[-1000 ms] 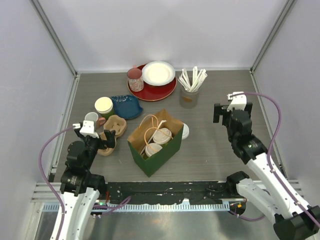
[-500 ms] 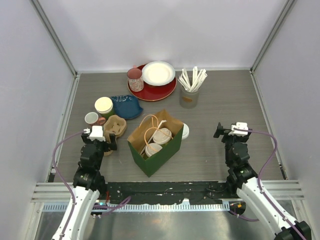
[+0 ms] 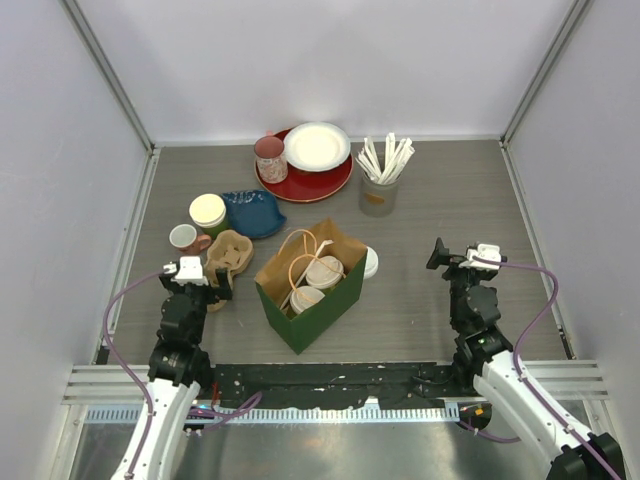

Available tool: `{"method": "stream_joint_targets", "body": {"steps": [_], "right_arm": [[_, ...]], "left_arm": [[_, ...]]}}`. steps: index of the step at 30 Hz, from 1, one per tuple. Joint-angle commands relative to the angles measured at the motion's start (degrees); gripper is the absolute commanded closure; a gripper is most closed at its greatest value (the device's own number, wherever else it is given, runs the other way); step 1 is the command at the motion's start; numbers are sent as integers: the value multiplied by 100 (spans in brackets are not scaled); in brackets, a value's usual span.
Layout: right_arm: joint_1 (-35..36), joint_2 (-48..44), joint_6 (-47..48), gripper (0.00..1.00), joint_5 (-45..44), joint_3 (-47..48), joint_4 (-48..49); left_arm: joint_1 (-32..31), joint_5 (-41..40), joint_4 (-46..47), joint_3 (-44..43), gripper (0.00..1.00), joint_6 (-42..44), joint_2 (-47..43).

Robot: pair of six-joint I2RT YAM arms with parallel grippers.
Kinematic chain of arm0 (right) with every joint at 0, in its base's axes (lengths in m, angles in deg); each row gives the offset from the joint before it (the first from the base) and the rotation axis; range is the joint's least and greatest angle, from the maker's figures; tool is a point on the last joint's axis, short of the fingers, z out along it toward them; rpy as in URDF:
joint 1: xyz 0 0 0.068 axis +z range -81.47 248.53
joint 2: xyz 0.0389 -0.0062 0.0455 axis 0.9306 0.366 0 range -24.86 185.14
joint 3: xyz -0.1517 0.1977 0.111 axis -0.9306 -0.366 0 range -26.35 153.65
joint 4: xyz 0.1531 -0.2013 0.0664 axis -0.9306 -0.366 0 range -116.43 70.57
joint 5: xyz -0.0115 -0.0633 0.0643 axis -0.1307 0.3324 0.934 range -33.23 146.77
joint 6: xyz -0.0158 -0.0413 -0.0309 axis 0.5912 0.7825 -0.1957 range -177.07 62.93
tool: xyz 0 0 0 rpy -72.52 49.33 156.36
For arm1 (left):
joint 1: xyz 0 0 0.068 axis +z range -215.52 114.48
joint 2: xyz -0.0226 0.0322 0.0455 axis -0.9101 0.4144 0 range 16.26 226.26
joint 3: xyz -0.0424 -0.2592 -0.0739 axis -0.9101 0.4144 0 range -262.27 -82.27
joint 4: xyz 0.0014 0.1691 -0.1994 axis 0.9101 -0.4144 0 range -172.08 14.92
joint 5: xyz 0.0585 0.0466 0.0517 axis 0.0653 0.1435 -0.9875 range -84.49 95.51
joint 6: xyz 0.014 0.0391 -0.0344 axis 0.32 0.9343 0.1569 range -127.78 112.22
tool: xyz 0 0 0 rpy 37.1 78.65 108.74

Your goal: Pack the takeout coffee

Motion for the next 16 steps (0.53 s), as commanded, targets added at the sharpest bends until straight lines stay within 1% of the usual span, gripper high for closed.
{"method": "stream_joint_targets", "body": {"steps": [1,11,16], "right_arm": [[1,24,-112,0,-33,-551,456],[10,-135,-147,0,-86,-604,421],[10,-135,-138,0,-103,-604,430]], "left_arm": [[20,-86,279,21,0,-16,-121],[20,-7,183,30,0,2,-253],[29,-121,104,48,0,-24,-385]]}}
